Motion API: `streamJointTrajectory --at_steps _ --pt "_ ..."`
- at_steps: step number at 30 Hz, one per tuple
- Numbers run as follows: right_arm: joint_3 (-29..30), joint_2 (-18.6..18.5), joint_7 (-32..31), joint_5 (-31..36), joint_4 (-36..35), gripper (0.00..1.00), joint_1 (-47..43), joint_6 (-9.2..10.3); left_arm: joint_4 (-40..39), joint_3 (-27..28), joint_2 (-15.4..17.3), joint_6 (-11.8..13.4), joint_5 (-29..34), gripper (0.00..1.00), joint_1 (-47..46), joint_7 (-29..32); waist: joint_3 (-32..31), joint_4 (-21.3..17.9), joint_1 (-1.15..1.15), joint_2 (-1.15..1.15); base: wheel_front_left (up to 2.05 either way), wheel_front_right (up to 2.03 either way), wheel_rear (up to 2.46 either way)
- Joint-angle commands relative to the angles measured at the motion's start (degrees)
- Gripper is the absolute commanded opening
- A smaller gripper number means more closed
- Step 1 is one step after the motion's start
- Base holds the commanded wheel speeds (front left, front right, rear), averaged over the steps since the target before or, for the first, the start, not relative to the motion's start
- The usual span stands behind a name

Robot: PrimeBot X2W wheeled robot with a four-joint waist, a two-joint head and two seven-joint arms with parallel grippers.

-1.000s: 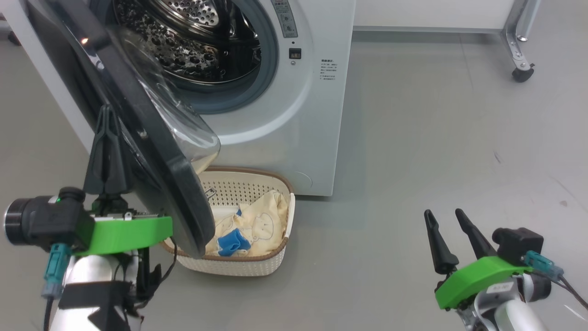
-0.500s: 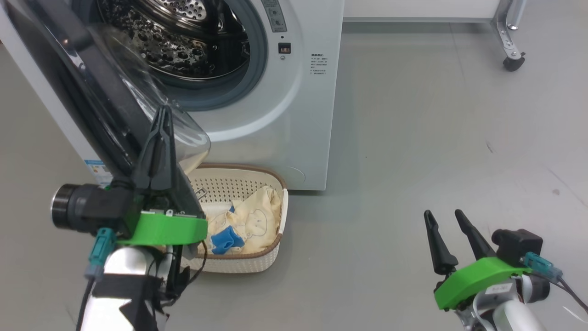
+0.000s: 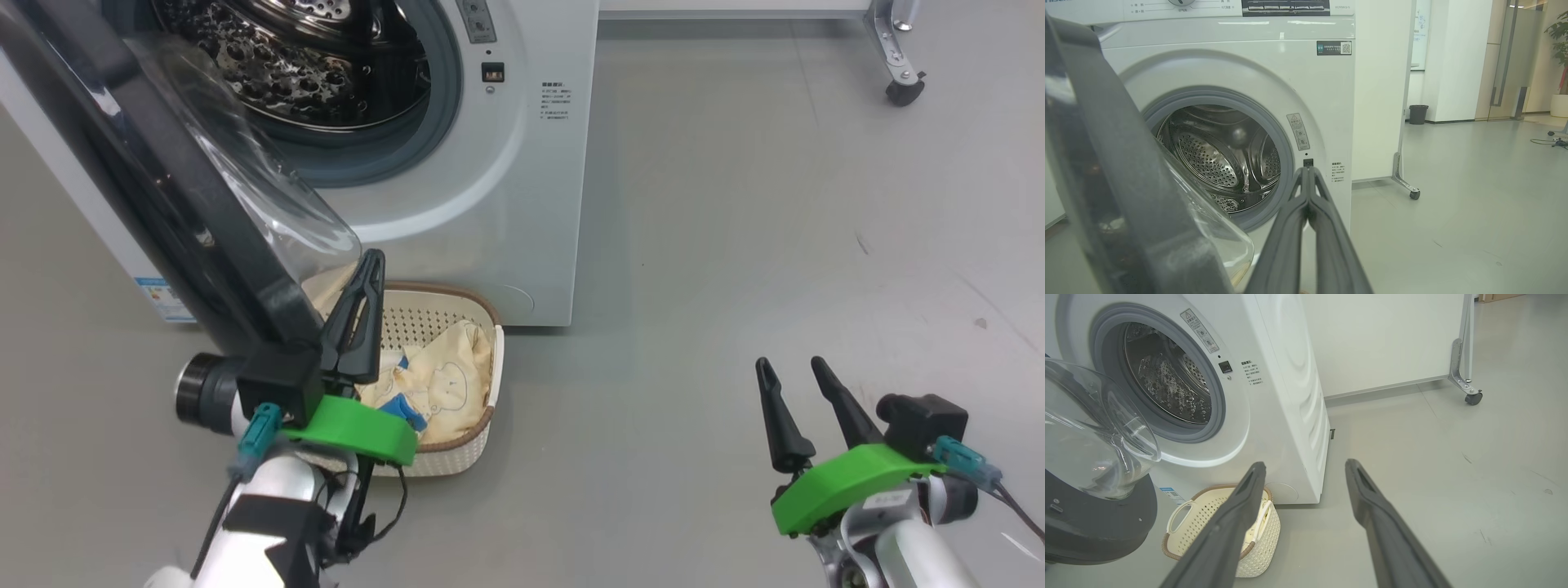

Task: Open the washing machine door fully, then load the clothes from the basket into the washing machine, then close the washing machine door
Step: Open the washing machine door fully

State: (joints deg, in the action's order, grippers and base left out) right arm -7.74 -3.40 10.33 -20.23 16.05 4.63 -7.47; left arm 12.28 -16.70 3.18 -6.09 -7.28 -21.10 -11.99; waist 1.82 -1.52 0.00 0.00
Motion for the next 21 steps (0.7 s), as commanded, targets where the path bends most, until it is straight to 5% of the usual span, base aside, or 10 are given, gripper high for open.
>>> streamJointTrajectory --at_steps 1,21 --pt "-1.07 0.17 0.78 0.09 -1.42 1.0 2.86 -0.02 -0.95 1.6 0.57 -0.41 -0.36 0.0 -2.44 0.13 0.04 -0.06 0.0 0.0 0.0 0.0 0.0" --pt "-1.19 0.32 0.76 0.04 -0.43 1.0 3.01 -0.02 14.46 1.37 2.14 0.01 -2.67 0.0 -4.03 -0.67 -0.03 0.52 0.0 0.0 0.0 0.0 0.0"
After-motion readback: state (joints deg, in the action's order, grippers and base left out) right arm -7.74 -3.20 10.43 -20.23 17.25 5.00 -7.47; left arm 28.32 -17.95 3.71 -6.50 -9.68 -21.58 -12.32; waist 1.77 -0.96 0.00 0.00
